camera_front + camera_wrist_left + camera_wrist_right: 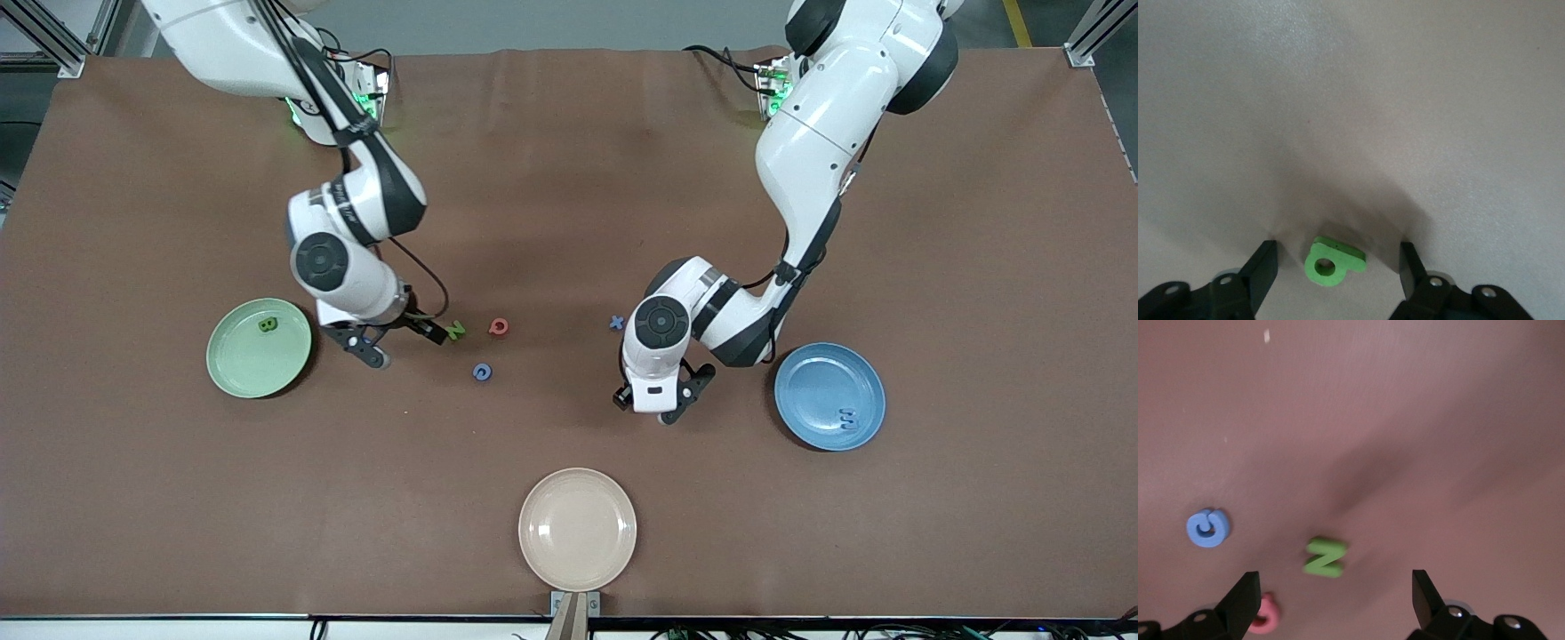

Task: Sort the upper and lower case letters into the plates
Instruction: 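Carry the b to the blue plate while the right gripper grasps the green Z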

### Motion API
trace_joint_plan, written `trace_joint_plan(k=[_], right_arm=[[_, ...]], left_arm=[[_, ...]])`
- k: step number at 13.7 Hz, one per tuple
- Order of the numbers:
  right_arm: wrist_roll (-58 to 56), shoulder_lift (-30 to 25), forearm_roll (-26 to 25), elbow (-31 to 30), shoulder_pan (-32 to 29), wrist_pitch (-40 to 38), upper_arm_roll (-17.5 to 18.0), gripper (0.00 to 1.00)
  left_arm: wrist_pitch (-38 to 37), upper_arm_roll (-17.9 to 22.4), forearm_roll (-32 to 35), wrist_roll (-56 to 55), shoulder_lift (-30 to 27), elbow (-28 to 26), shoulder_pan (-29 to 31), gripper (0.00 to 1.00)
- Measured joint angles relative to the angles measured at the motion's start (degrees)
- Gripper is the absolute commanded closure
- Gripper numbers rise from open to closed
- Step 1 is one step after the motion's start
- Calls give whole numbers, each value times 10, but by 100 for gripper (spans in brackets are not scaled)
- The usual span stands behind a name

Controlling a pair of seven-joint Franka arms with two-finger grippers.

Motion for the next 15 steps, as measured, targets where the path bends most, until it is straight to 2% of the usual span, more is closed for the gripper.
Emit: trace_joint_plan(k=[2,4,6,8,12,15], right_arm=[[66,29,0,2,35,32,-1,0],[86,50,0,10,53,41,-3,0],[86,58,-2,15,54,41,-9,0],[86,60,-13,16,54,37,-19,0],[86,65,-19,16,54,34,-26,0],[88,72,-19,16,54,35,-27,9]], left_arm=[[-3,0,0,0,0,3,0,61],[-6,0,0,0,-1,5,0,81],[-14,0,0,0,-4,6,-1,93],[-13,1,0,0,-3,7,-1,99],[-15,12,11,9,-11,15,13,100],[-71,14,12,97,-47,15,53,100]])
